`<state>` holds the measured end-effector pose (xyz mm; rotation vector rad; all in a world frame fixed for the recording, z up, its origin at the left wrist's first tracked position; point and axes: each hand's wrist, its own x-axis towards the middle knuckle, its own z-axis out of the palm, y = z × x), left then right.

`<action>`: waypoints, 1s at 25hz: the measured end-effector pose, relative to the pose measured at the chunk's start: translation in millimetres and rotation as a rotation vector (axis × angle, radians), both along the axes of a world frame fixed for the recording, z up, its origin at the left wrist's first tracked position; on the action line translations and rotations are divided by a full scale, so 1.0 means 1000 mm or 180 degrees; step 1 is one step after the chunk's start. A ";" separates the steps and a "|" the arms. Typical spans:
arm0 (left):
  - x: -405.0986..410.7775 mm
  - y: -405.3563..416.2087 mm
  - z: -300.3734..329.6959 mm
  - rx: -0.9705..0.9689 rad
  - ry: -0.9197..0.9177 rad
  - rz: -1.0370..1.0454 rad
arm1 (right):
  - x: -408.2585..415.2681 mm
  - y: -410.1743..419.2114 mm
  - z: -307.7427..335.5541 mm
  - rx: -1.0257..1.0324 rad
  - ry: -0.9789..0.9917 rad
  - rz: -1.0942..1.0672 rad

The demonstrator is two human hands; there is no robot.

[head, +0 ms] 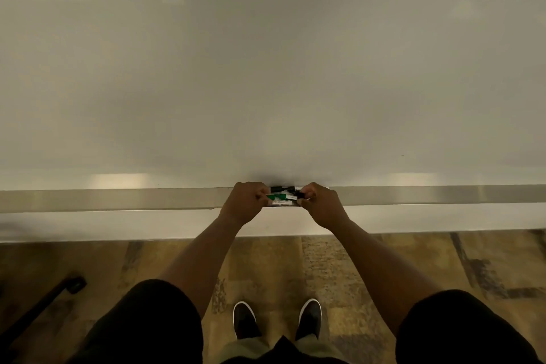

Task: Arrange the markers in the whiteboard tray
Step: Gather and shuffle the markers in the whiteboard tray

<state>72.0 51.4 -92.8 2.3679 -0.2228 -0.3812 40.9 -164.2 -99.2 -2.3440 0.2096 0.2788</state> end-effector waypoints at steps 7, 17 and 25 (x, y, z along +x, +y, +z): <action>-0.010 -0.016 0.010 -0.1276 0.1155 0.0642 | 0.006 0.027 0.006 0.0891 0.0049 -0.0001; 0.001 0.022 0.011 -0.1216 0.1433 0.1450 | 0.023 0.051 -0.001 0.0131 -0.0158 0.0778; 0.008 0.044 -0.001 0.0056 0.0379 0.0892 | 0.024 0.048 -0.023 -0.1405 -0.0422 0.1854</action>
